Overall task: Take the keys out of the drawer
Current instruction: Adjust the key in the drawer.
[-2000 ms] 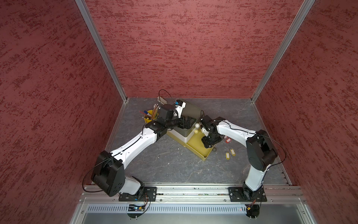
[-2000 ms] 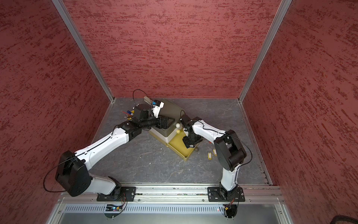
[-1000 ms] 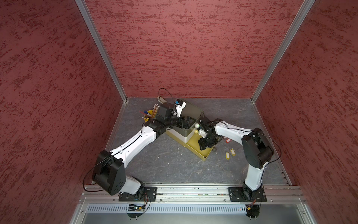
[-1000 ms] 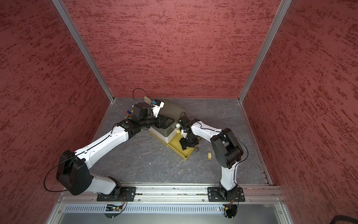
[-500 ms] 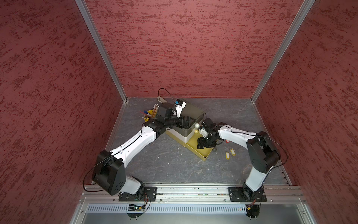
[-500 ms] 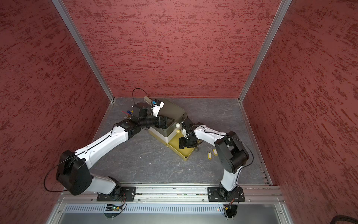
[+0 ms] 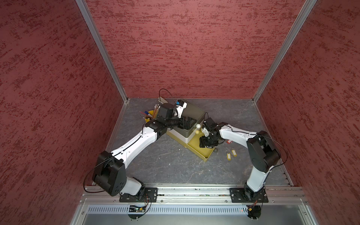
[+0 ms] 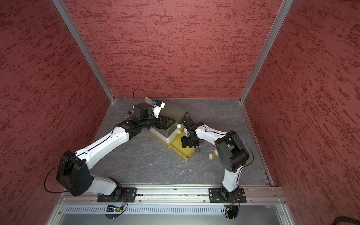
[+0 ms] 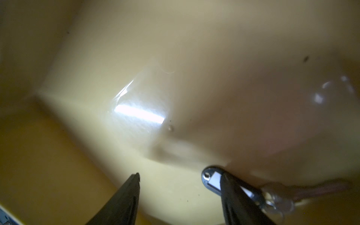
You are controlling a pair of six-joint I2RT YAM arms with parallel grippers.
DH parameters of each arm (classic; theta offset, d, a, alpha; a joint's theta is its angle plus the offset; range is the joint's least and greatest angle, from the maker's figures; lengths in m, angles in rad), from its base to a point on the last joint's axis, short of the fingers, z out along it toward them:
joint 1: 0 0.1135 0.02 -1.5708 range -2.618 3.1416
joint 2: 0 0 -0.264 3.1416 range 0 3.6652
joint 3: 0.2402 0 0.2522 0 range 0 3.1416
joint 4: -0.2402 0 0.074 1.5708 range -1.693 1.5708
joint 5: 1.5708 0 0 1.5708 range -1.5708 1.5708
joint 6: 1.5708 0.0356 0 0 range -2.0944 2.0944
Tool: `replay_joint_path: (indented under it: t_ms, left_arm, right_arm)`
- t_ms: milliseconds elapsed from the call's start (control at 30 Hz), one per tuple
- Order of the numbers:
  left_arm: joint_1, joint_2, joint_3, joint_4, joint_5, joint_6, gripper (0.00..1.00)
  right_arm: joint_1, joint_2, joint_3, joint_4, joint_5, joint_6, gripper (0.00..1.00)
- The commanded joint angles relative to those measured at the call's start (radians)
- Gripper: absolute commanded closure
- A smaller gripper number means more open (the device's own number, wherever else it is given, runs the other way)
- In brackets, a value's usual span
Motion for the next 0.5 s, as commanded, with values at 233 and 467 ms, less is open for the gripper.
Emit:
replay_joint_path:
  t_ms: [233,467]
  left_arm:
    - [0.027,0.014,-0.088,-0.255,-0.035,-0.034,0.0]
    - [0.029,0.014,-0.092,-0.255,-0.035,-0.038,0.0]
  right_arm:
    - [-0.008,0.101,0.014,-0.014,-0.085,0.014,0.32]
    - [-0.008,0.108,-0.051,0.145,-0.245,0.086,0.32]
